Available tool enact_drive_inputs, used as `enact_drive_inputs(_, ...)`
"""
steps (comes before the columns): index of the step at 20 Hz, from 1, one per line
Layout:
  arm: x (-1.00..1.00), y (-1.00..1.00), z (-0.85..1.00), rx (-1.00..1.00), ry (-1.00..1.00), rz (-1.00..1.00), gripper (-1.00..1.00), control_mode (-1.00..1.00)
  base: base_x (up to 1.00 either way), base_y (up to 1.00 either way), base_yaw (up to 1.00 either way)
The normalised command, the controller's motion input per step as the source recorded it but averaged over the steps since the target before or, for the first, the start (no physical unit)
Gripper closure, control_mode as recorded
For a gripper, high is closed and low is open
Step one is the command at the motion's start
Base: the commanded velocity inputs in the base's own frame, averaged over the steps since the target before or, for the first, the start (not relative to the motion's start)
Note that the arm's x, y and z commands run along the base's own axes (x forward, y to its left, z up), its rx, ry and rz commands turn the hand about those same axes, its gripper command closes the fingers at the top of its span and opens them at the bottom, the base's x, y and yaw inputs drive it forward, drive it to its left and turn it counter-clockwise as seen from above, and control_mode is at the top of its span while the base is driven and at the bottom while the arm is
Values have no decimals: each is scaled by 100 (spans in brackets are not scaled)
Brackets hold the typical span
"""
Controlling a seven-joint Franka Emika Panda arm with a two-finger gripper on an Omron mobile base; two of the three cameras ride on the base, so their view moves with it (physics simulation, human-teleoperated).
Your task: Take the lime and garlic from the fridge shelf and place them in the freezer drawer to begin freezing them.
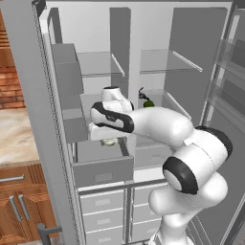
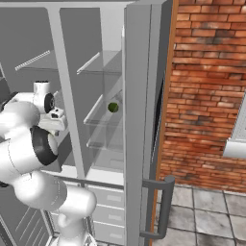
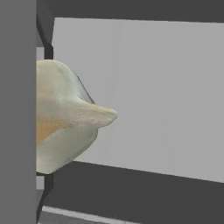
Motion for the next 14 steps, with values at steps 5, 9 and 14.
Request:
enact_drive_inputs(5, 8, 6, -43, -1, -1, 0, 100, -100, 0, 0, 0)
enact_drive_inputs(9, 0, 18, -47, -6, -8, 0, 100, -100, 0, 0, 0)
enact_drive_inputs(14, 0, 13, -34, -3, -8, 0, 100, -100, 0, 0, 0)
